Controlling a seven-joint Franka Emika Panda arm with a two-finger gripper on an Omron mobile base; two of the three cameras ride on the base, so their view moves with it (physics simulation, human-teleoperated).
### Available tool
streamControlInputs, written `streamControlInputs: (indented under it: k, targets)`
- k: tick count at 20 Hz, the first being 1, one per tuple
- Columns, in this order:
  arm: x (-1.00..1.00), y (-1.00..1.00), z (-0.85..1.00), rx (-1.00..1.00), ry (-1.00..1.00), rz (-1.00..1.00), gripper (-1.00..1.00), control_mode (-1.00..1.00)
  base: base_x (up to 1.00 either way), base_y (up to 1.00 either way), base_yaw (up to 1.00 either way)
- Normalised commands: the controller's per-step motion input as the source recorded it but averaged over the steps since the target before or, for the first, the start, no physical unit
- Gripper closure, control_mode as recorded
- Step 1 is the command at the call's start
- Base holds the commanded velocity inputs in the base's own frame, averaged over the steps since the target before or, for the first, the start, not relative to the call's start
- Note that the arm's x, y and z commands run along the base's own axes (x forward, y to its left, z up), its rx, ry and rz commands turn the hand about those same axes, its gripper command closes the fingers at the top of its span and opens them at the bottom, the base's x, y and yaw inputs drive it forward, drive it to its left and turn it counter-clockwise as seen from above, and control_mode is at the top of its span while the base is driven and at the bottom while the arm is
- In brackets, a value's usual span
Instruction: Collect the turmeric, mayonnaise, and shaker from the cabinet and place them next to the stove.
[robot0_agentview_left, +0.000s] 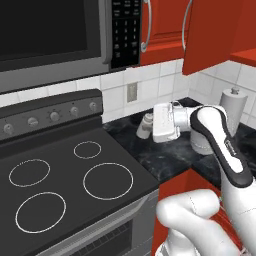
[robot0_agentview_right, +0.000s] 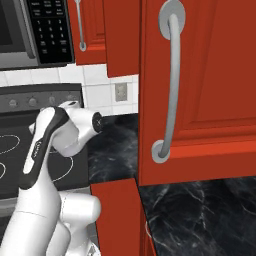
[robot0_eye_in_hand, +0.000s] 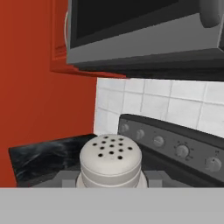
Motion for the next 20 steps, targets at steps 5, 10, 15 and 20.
streamControlInputs:
  k: [5,10,15,20]
  targets:
    - [0.90,-0.18,-0.34,0.02,0.00,0.00,1.00,-1.00,0.00,0.00,0.00]
    - [0.72,-0.24,-0.42,0.00,0.00,0.00,1.00,-1.00,0.00,0.00,0.00]
    - [0.62,-0.20,-0.42,0.00,0.00,0.00,1.00,-1.00,0.00,0.00,0.00]
    - [0.57,-0.08,-0.37,-0.04,0.02,0.00,1.00,-1.00,0.00,0.00,0.00]
